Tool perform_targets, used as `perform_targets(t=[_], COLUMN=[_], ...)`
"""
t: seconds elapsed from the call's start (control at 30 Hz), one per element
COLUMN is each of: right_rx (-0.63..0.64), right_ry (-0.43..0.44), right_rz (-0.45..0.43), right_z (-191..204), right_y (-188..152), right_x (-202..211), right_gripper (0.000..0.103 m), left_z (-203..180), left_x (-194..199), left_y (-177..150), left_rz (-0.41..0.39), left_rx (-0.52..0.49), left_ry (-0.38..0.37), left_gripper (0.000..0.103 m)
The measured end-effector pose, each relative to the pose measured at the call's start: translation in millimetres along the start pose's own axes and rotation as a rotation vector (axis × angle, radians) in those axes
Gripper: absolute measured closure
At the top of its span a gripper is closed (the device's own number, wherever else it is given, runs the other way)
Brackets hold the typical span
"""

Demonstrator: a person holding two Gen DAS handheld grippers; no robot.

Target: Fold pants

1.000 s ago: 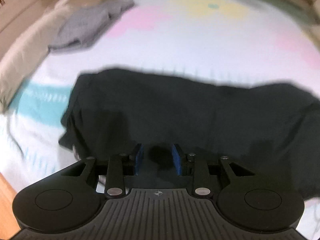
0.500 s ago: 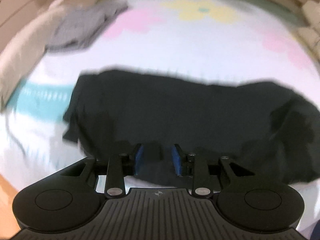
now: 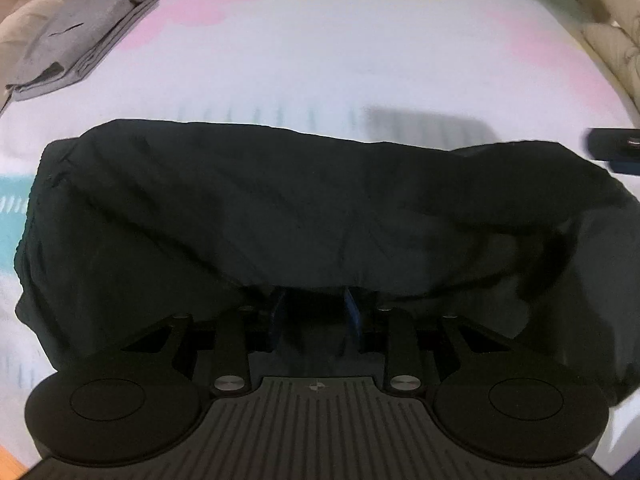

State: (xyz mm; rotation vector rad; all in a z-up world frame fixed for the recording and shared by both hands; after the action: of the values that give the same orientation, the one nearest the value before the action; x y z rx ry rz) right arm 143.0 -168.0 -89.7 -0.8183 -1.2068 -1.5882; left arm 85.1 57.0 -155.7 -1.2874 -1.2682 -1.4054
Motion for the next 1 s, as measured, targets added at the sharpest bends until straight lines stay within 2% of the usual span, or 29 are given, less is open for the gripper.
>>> perform_targets(t=[0.1, 0.2, 0.23, 0.27, 0.3, 0.43, 0.57, 0.73, 0.83, 0.9, 1.0], right_rx=[0.032, 0.072, 0.094, 0.123, 0.171, 0.358, 0.458, 0.539, 0.589, 0.608, 0.610], right_ry=[0.022, 0.040, 0.037, 0.034, 0.026, -0.049, -0.076, -0.165, -0.212, -0.227, -0.232], right_rz=[0.033, 0.071, 0.078, 0.076, 0.080, 0.011, 0.017, 0.036, 0.032, 0.031, 0.032], right_z=[5, 19, 23, 27, 32, 56, 70, 69, 71, 72, 74], right_y=[3, 1, -2, -5, -9, -37, -71, -102, -112, -116, -119], right_x=[-21, -32, -34, -34, -33, -13, -8, -26, -33, -37, -41], right_gripper=[0.042, 0.043, 0.062, 0.087, 0.095, 0.095, 0.095, 0.096, 0.096, 0.096, 0.096], left_z=[-1, -5, -6, -5, -5, -6, -3, 1, -3, -5, -7], left_x=[1, 2, 1, 1, 1, 5, 14, 52, 64, 59, 38], left_y=[0, 0, 1, 4, 5, 3, 3, 13, 27, 34, 41], left_rz=[-0.001, -0.014, -0.018, -0.020, -0.020, -0.019, -0.027, -0.160, -0.239, -0.239, -0.177], left_rx=[0.012, -0.007, -0.013, -0.015, -0.014, 0.013, 0.024, 0.049, 0.077, 0.103, 0.123], left_ry=[-0.009, 0.016, 0.024, 0.028, 0.029, 0.013, -0.024, -0.112, -0.120, -0.116, -0.108], left_gripper=[0.072, 0.072, 0.072, 0.072, 0.072, 0.072, 0.073, 0.073, 0.072, 0.072, 0.072])
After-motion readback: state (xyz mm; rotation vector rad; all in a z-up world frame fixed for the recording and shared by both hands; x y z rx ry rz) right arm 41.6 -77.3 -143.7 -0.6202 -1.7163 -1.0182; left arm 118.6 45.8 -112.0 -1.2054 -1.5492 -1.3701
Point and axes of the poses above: each gripper's, at about its wrist camera, not at the fingertips, and x roughly against the way its jaws point, z to its left, y to its top, the point moved 9 cm from there along -x, roughly the way its jaws point, and after that the axes turned 13 degrees about z, right-handed, at the moved point
